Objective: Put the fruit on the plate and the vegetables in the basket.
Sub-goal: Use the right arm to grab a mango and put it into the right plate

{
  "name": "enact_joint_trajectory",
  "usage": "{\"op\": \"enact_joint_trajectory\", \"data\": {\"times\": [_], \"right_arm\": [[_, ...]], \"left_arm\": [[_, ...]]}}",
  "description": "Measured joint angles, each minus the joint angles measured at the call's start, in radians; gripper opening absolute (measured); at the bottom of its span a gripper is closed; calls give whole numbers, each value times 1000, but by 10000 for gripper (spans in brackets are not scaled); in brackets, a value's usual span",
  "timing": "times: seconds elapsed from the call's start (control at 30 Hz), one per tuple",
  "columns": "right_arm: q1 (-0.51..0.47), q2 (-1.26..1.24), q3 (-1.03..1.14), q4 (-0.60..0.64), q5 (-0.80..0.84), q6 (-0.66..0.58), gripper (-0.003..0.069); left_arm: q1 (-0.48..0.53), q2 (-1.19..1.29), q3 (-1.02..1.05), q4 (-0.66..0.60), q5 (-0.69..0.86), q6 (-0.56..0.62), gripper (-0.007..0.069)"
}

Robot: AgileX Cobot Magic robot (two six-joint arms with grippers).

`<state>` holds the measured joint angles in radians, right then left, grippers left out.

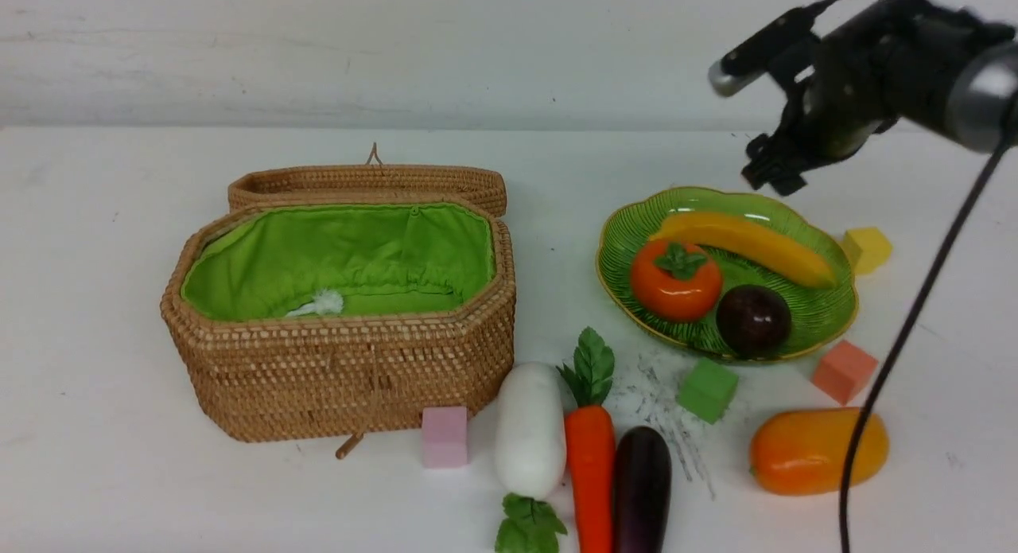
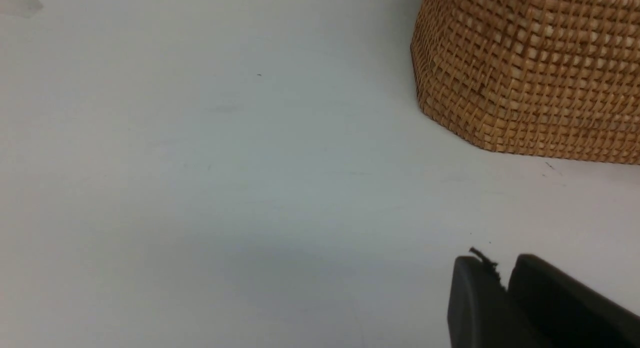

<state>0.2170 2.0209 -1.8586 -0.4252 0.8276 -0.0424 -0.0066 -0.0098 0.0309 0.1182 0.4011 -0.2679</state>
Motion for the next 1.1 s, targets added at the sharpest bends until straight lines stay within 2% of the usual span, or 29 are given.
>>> {"op": "enact_joint_trajectory", "data": {"times": [0.1, 0.2, 0.27, 0.3, 0.37, 0.4, 0.43, 0.47, 0.5, 0.53, 0.6, 0.73, 0.77, 0.87, 0.9, 0.93, 0.97, 1.0, 1.1], "right_arm": [[-8, -96, 0, 68, 75, -13, 560], [-23, -264, 45, 218, 105, -160, 498], [-24, -368, 105, 338, 118, -310, 477], [-24, -419, 153, 425, 133, -402, 472], [-24, -493, 217, 542, 156, -503, 472], [-24, -524, 257, 587, 166, -527, 474], [-24, -560, 318, 689, 175, -553, 486], [-24, -569, 350, 716, 177, -552, 491], [-24, -592, 425, 801, 180, -539, 515], [-24, -594, 493, 857, 175, -507, 549], [-23, -583, 594, 874, 146, -419, 600], [-30, -548, 729, 781, 63, -219, 670], [-42, -518, 762, 715, 32, -69, 682], [-77, -459, 773, 635, 20, 204, 681], [-95, -433, 774, 631, 27, 336, 678], [-97, -433, 774, 631, 27, 358, 677], [-115, -403, 775, 644, 44, 506, 671], [-125, -381, 775, 658, 54, 603, 666], [-140, -346, 775, 696, 58, 823, 654]], "left_arm": [[0, 0, 0, 1, 0, 0, 99], [0, 0, 0, 1, 0, 0, 103], [0, 0, 0, 1, 0, 0, 104], [0, 0, 0, 1, 0, 0, 105], [0, 0, 0, 2, 0, 0, 108], [0, 0, 0, 2, 0, 0, 108], [0, 0, 0, 2, 0, 0, 111], [0, 0, 0, 2, 0, 0, 111], [0, 0, 0, 3, 0, 0, 113], [0, 0, 0, 3, 0, 0, 113], [0, 0, 0, 3, 0, 0, 113], [0, 0, 0, 3, 0, 0, 116], [0, 0, 0, 3, 0, 0, 116], [0, 0, 0, 3, 0, 0, 116], [0, 0, 0, 3, 0, 0, 118], [0, 0, 0, 3, 0, 0, 118], [0, 0, 0, 3, 0, 0, 120], [0, 0, 0, 3, 0, 0, 121], [0, 0, 0, 3, 0, 0, 125]]}}
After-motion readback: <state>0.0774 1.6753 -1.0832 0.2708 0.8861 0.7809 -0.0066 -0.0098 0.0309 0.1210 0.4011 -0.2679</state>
